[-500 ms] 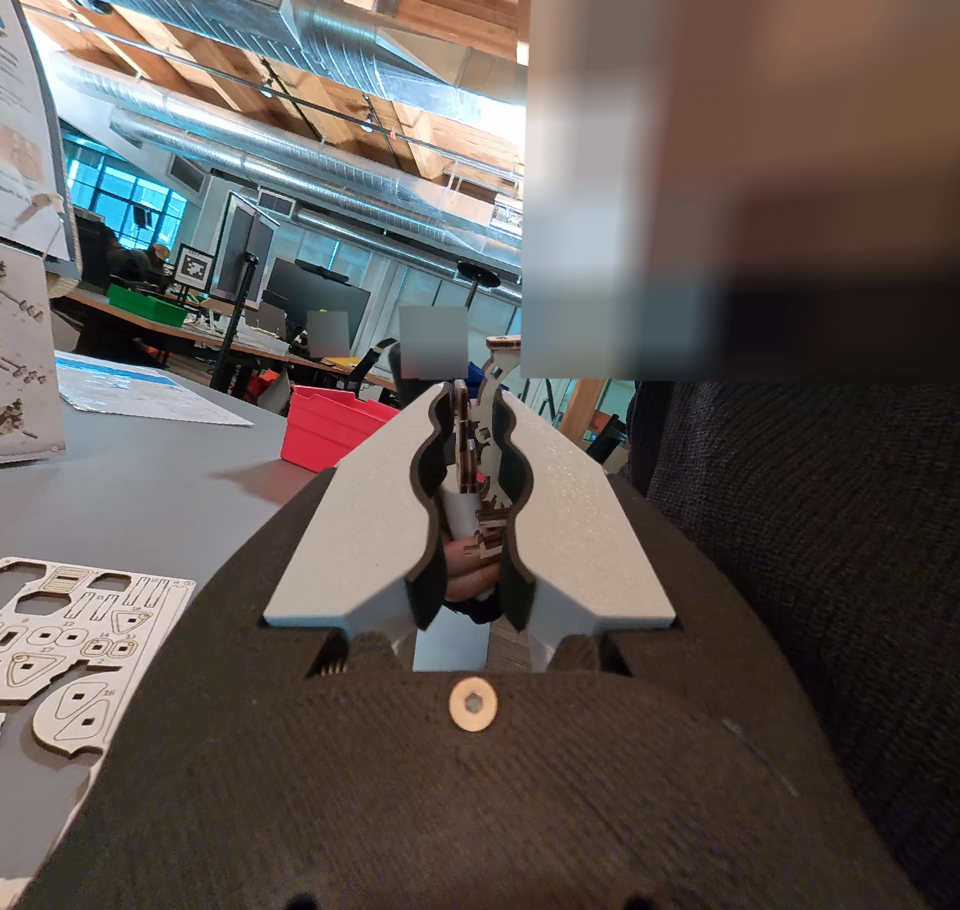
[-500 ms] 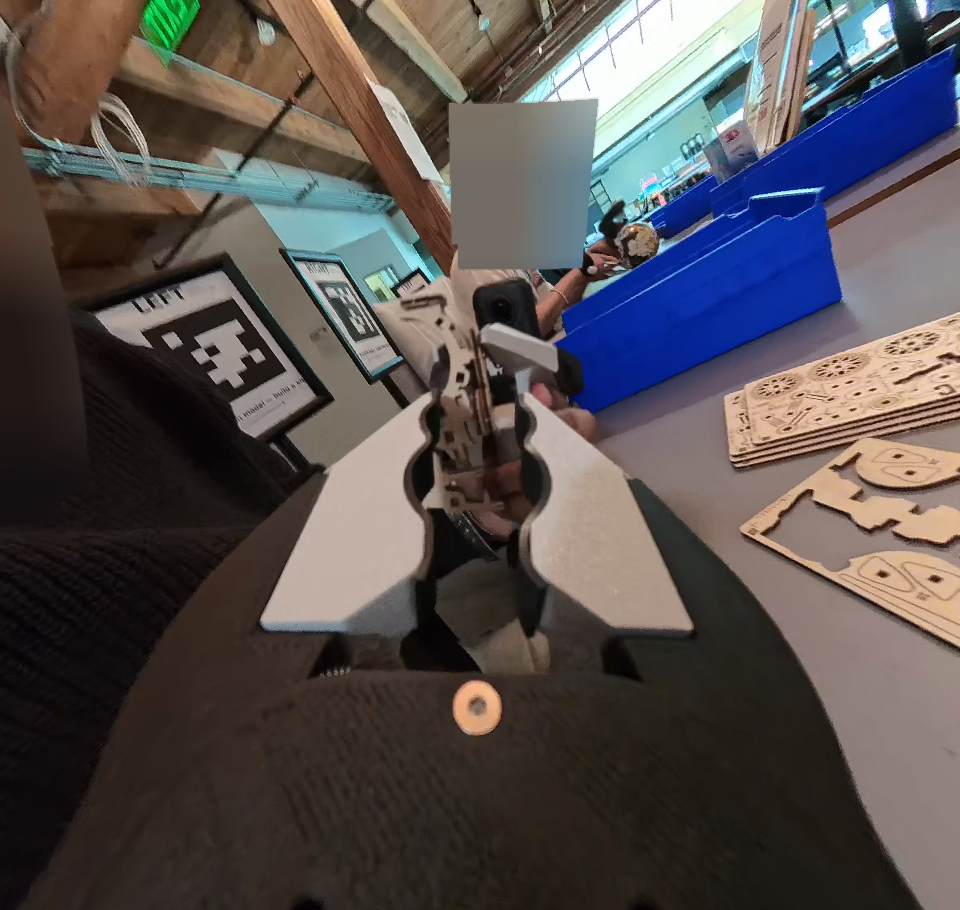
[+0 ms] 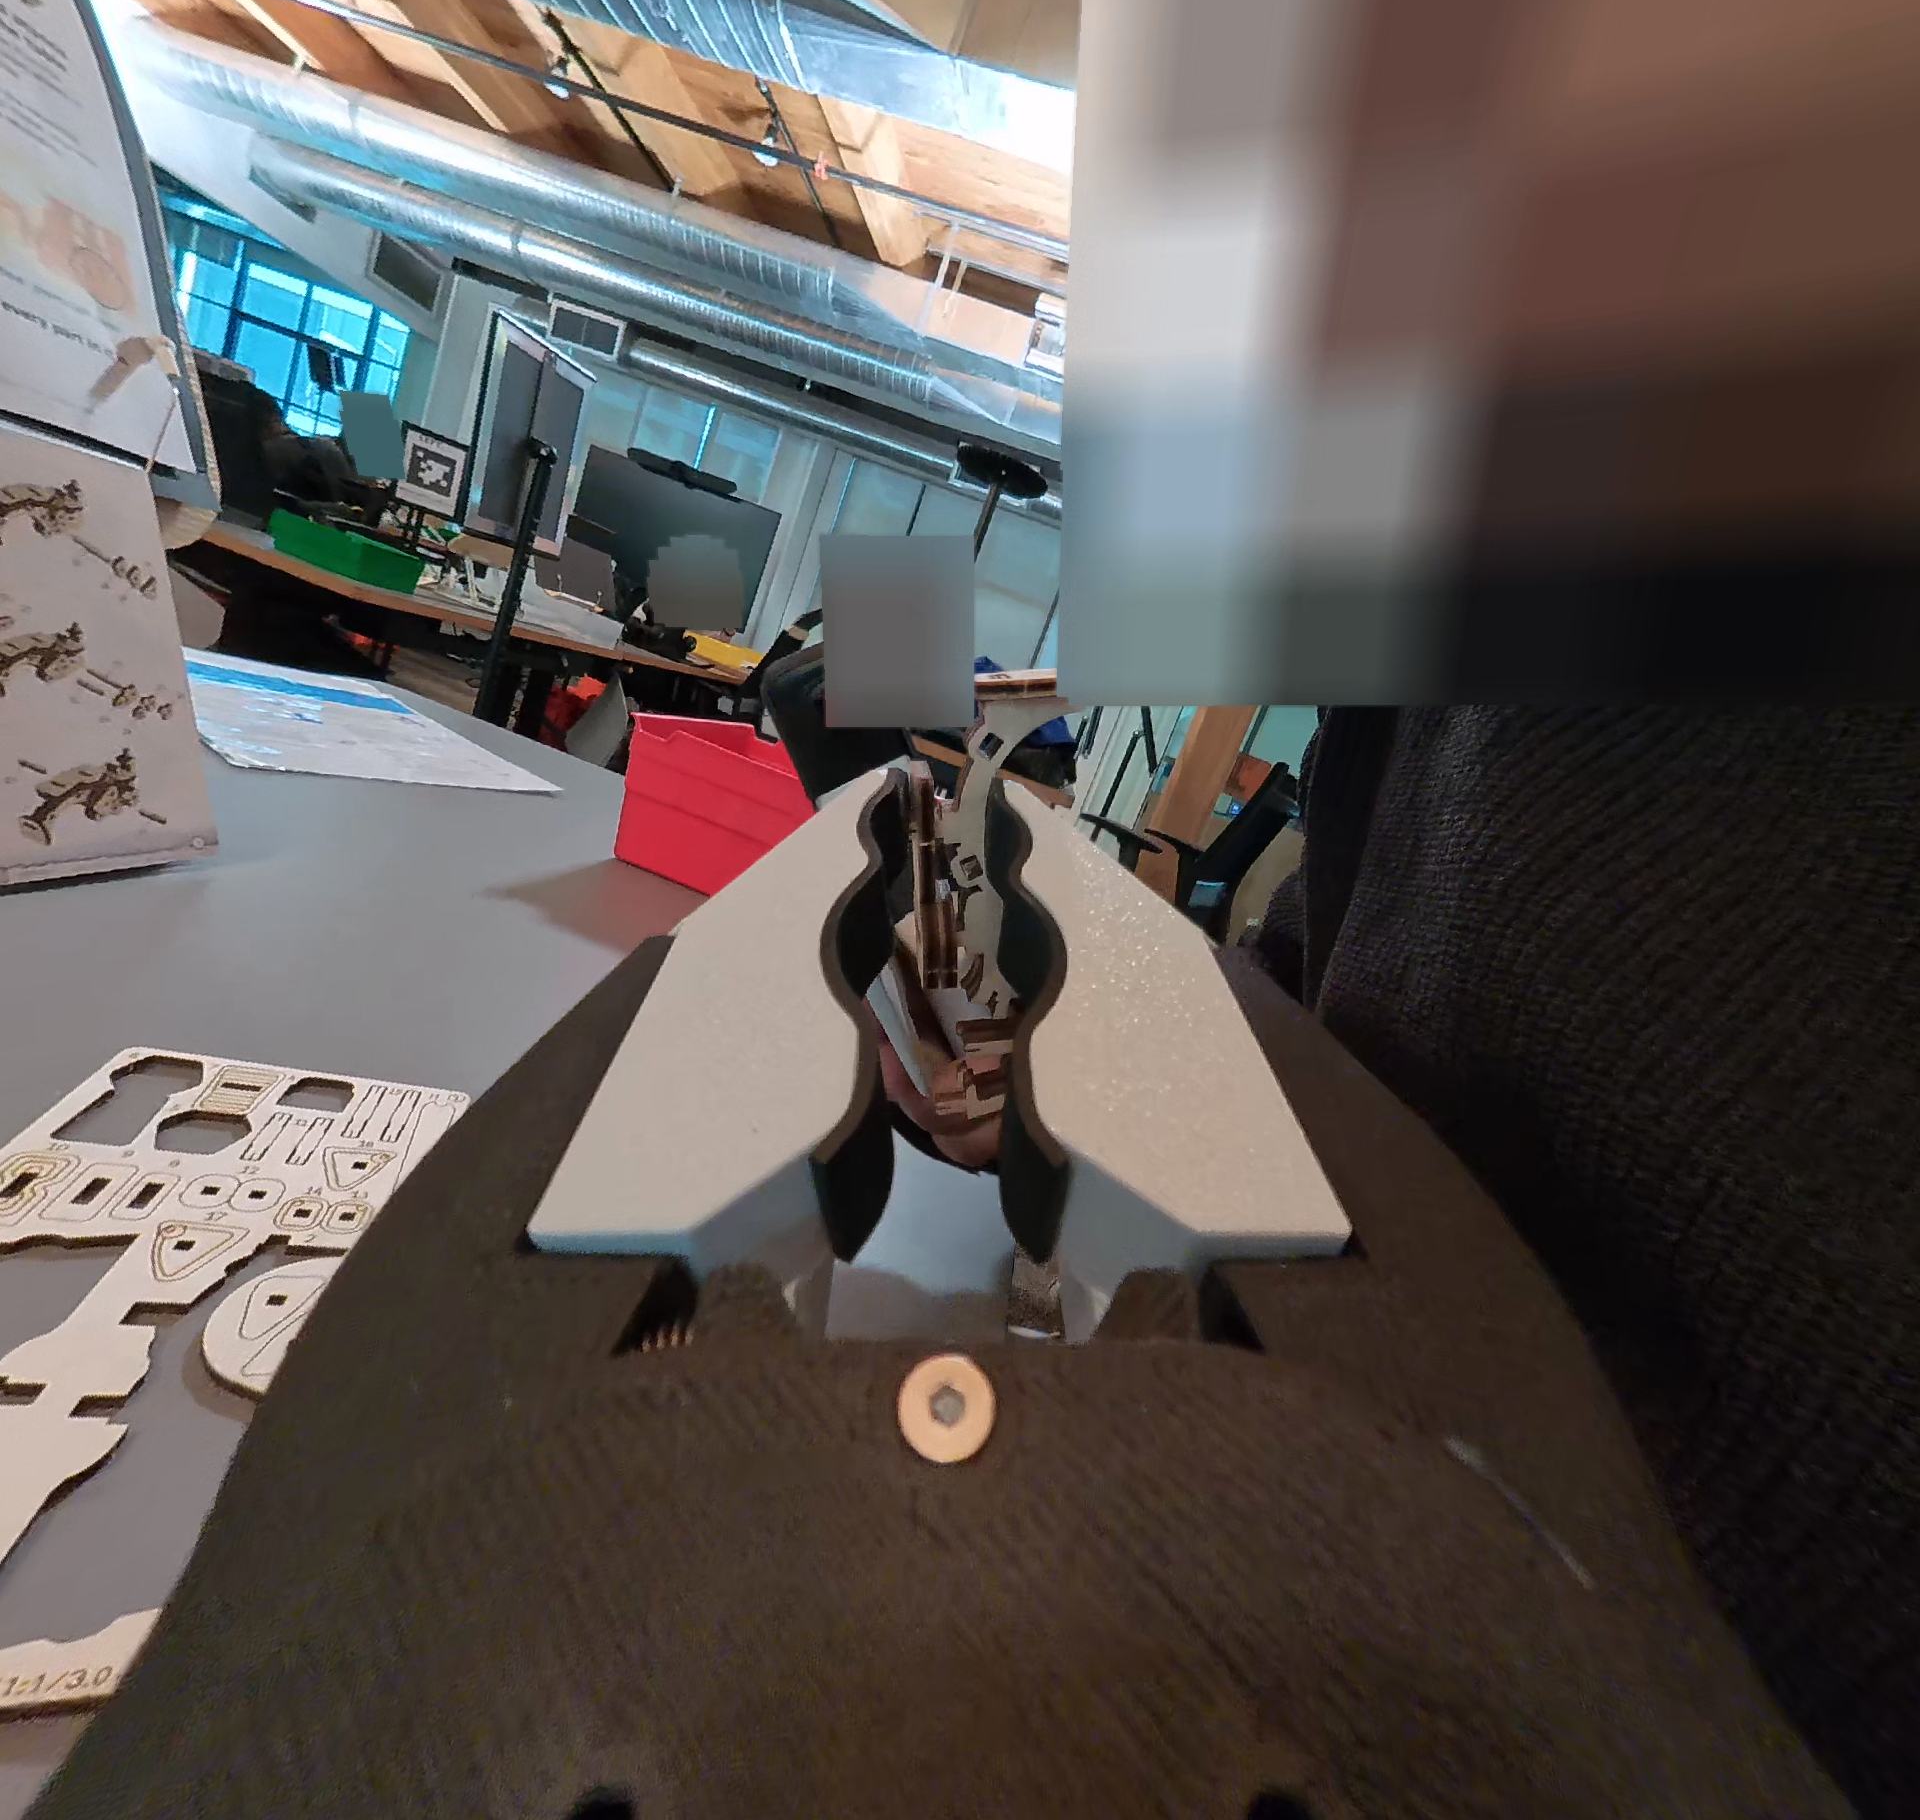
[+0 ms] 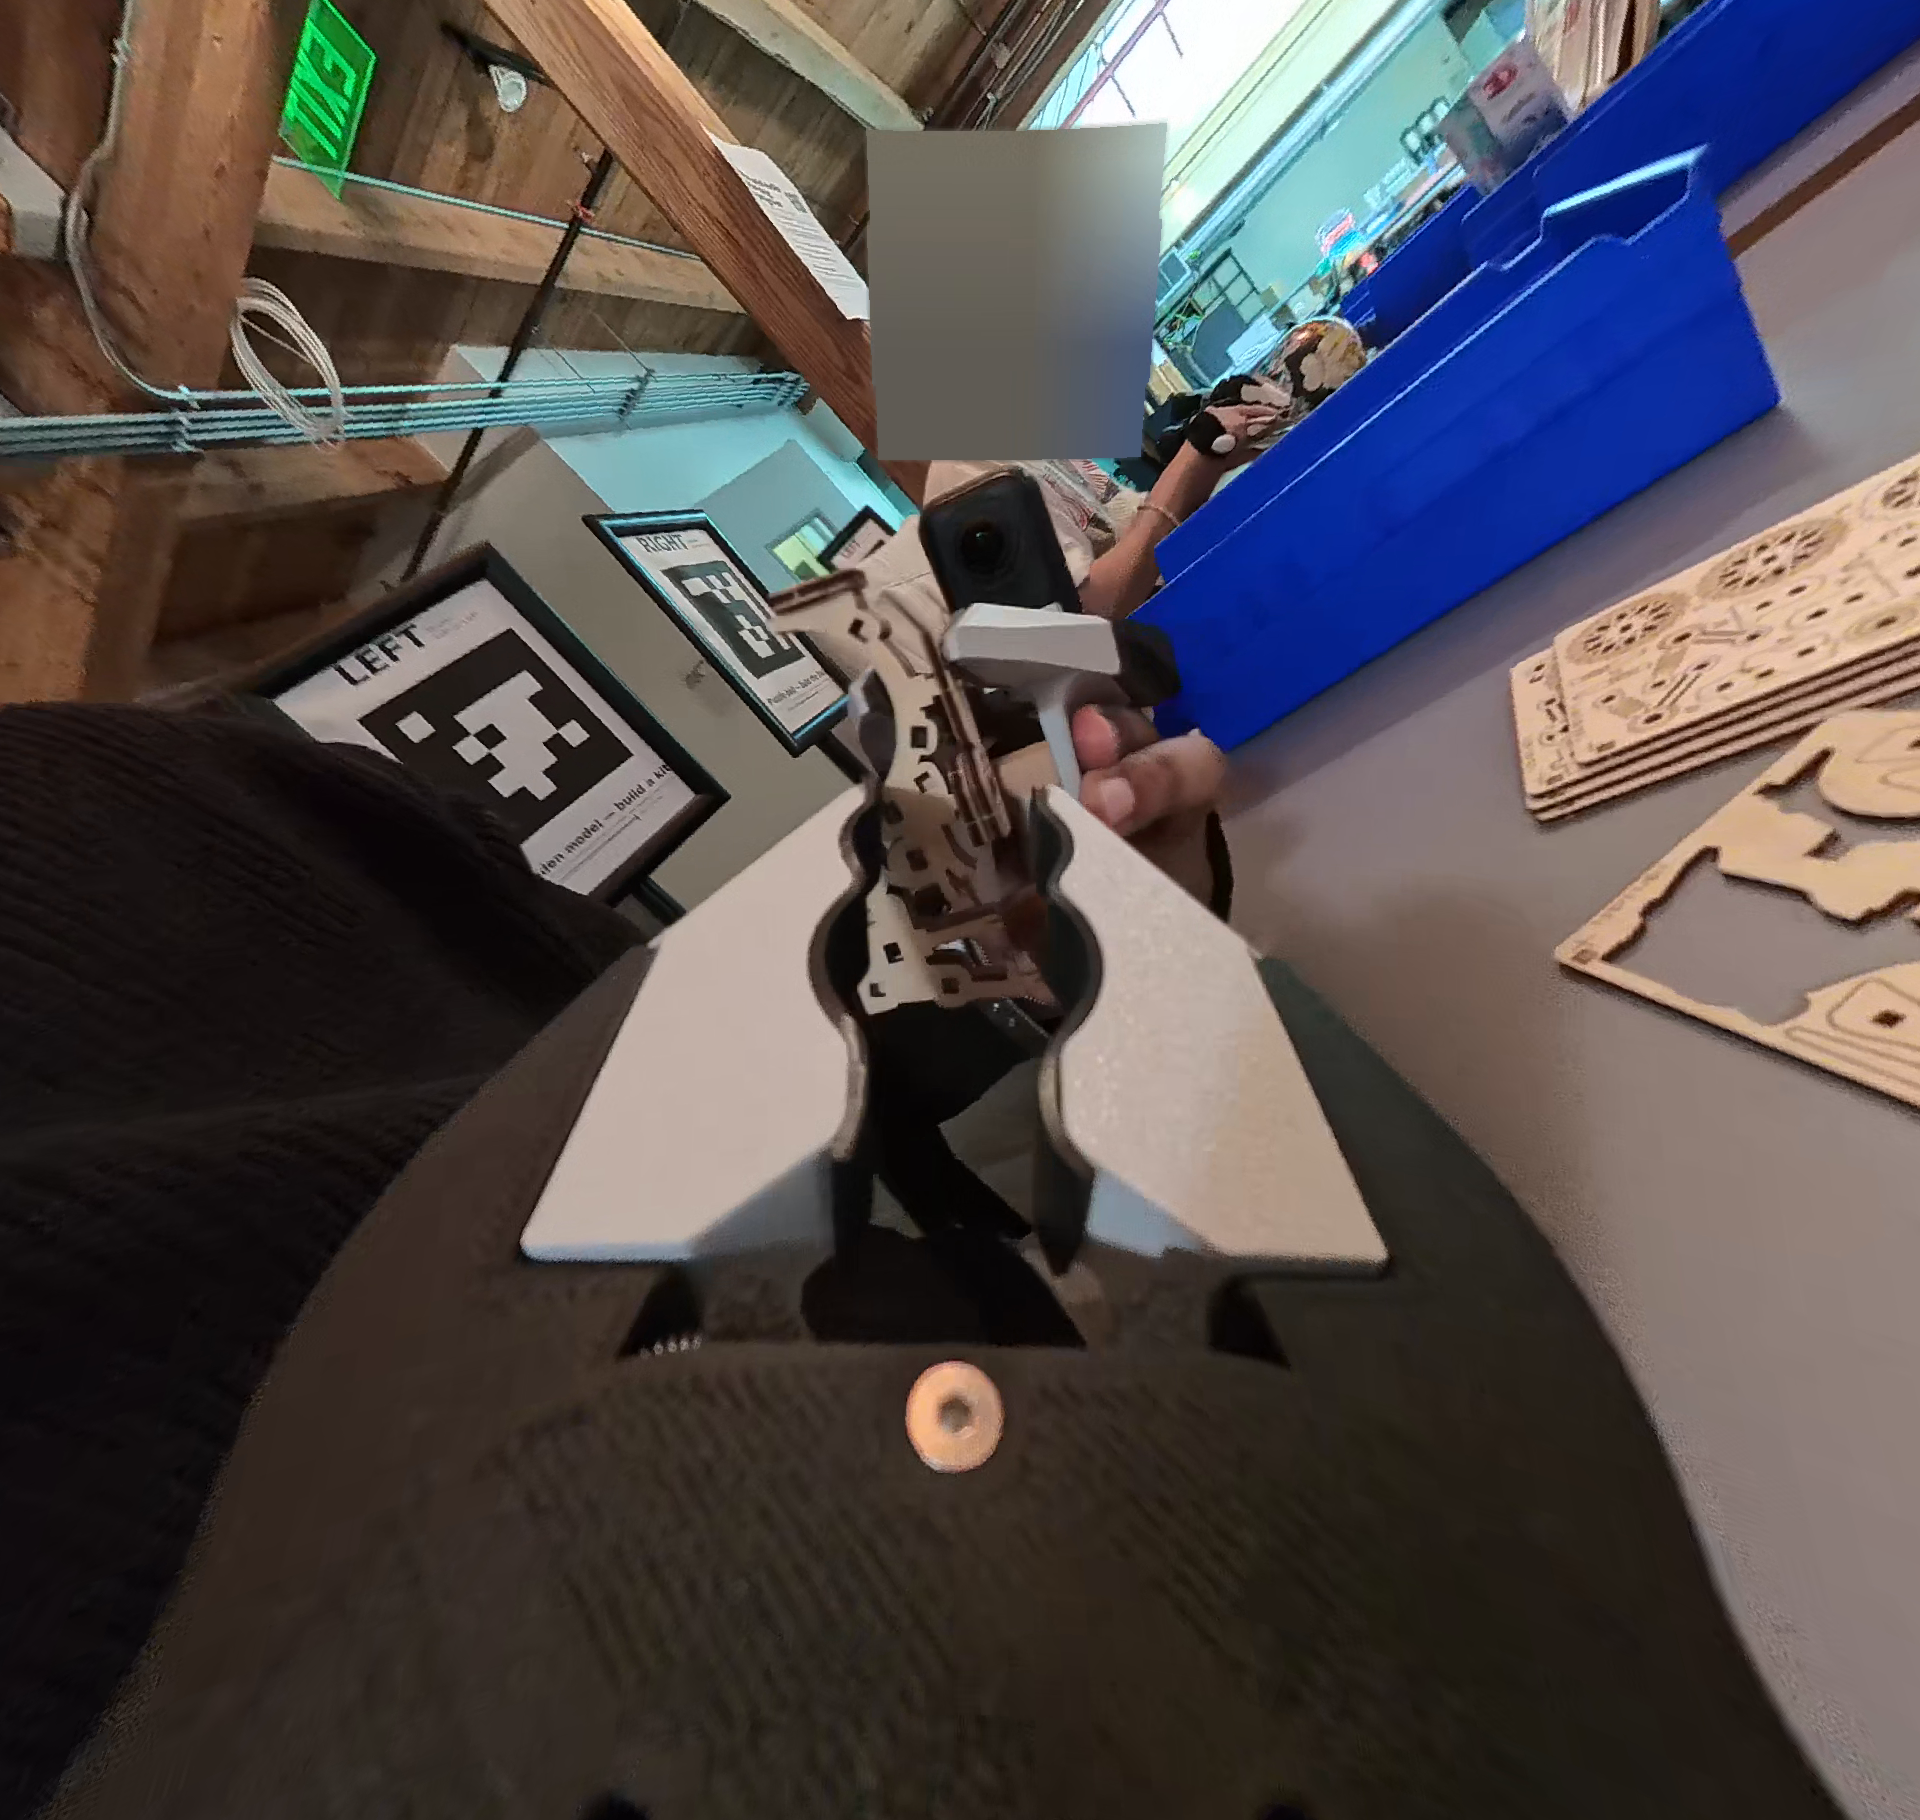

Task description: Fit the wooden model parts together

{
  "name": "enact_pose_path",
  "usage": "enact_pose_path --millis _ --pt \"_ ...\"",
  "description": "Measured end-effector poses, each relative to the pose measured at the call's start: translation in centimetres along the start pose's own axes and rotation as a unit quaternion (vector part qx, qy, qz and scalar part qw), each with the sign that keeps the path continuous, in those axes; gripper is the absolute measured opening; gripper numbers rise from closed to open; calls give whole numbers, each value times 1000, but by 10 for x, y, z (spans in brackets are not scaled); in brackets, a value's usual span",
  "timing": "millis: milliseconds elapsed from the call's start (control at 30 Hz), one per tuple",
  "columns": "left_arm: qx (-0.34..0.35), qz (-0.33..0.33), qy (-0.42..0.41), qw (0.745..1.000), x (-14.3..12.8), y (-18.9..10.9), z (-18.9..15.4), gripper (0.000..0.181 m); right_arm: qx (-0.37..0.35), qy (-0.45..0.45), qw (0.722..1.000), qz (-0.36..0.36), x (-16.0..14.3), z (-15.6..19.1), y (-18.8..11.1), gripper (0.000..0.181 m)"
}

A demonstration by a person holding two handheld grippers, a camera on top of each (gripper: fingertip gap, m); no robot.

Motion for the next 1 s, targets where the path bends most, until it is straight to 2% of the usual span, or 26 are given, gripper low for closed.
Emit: enact_pose_path --millis 100,200,500,1000 --pt "3 21 18 1000 -3 0 0 12 19 39 999 3 -1 0 0 35" --pt "1 36 36 999 -4 1 -2 12 18 50 998 14 -4 -2 1 26" --pt "10 58 59 997 -8 1 -1 13 -35 -31 999 7 0 -3 -1 20" --pt "18 50 61 997 -8 2 0 13 -65 -94 993 13 2 0 -2 18"
Point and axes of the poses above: each gripper's, where its closed fingertips meet, y out along the fingers, x out of its top, z = x × y across the jaws, the point moved 3 cm from there along -y, back along the fingers, and after that the axes turned 14 degrees about y, right-handed, at the moved point
